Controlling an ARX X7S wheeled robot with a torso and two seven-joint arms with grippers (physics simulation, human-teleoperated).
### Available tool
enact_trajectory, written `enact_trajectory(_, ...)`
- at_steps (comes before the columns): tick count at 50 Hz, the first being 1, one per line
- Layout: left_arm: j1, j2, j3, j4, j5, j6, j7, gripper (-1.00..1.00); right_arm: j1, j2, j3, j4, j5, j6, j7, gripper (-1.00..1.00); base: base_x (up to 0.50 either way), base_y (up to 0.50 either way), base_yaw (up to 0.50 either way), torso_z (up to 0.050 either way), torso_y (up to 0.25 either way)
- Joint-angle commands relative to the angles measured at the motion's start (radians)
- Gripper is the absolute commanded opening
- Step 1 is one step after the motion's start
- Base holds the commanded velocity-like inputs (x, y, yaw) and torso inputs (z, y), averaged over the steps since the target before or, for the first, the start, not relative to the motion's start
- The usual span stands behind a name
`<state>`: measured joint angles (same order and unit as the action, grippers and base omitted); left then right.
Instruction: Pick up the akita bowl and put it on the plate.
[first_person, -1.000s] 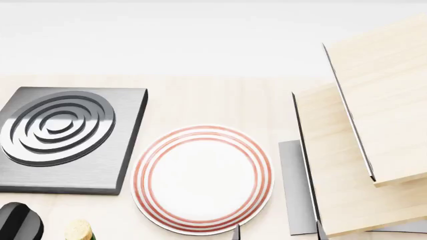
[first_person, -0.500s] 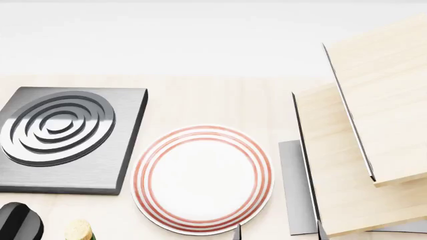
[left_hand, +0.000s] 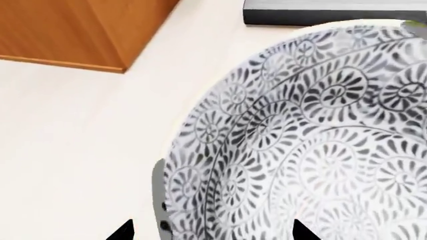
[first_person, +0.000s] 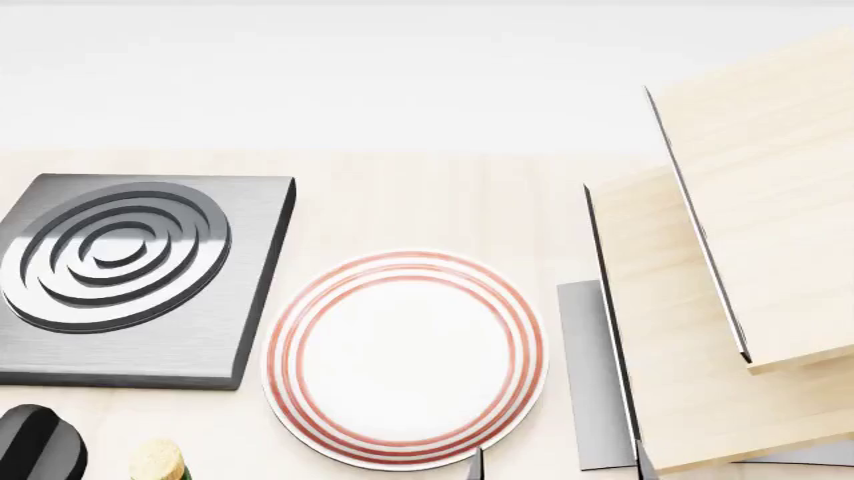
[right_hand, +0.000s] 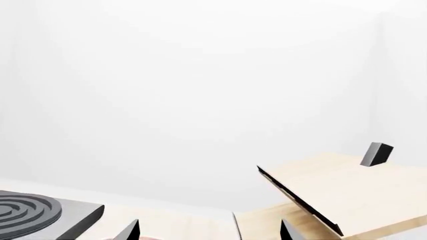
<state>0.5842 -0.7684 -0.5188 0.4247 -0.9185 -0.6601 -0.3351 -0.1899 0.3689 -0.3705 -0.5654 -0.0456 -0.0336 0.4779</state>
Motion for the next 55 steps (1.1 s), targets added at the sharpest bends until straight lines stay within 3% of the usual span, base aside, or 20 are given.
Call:
enact_trajectory(1, -0.026, 0.014, 0.046, -0.056, 0.027, 0.007, 0.016, 1.0, 0.002, 0.002, -0.003, 0.001, 0.0, 0.001, 0.003, 1.0, 0.0, 0.0, 0.0, 0.0, 0.0)
enact_trajectory(5, -0.038, 0.017, 0.066, -0.071, 0.033, 0.008, 0.023, 1.0, 0.002, 0.003, -0.004, 0.001, 0.002, 0.001, 0.004, 1.0, 0.0, 0.0, 0.0, 0.0, 0.0)
enact_trajectory(6, -0.039, 0.014, 0.079, -0.074, 0.041, 0.006, 0.028, -1.0, 0.001, 0.003, -0.004, 0.0, 0.001, 0.001, 0.005, 1.0, 0.0, 0.0, 0.0, 0.0, 0.0)
enact_trajectory(11, -0.062, 0.02, 0.12, -0.102, 0.062, 0.011, 0.037, -1.0, 0.0, 0.006, -0.003, -0.002, 0.006, -0.002, 0.006, 1.0, 0.01, 0.0, 0.0, -0.003, 0.0)
enact_trajectory(19, -0.06, 0.013, 0.095, -0.061, 0.057, 0.004, 0.01, -1.0, 0.002, 0.007, -0.003, 0.0, 0.011, -0.003, 0.008, 1.0, 0.01, 0.0, -0.01, -0.004, 0.0)
enact_trajectory(26, -0.045, 0.021, 0.03, 0.005, 0.046, 0.019, -0.022, -1.0, 0.004, 0.008, -0.003, 0.004, 0.018, -0.003, 0.009, 1.0, 0.01, 0.0, -0.01, -0.003, 0.0)
enact_trajectory(30, -0.042, 0.009, -0.064, 0.072, -0.005, -0.006, -0.08, -1.0, 0.005, 0.008, -0.004, 0.003, 0.019, 0.0, 0.01, 1.0, 0.0, 0.0, 0.0, -0.003, 0.0)
enact_trajectory(41, -0.057, -0.018, -0.121, 0.143, -0.052, -0.047, -0.136, -1.0, 0.003, 0.012, 0.004, -0.003, 0.031, 0.001, 0.015, 1.0, 0.0, 0.0, 0.0, 0.0, 0.0)
enact_trajectory(47, -0.031, -0.022, -0.183, 0.194, -0.073, -0.058, -0.147, -1.0, 0.005, 0.013, 0.0, 0.0, 0.03, 0.001, 0.015, 1.0, 0.0, 0.0, 0.0, 0.0, 0.0)
enact_trajectory(55, -0.016, 0.001, -0.192, 0.233, 0.023, 0.031, -0.096, -1.0, 0.009, 0.014, 0.0, 0.008, 0.037, -0.001, 0.016, 1.0, 0.0, 0.0, 0.0, 0.0, 0.0)
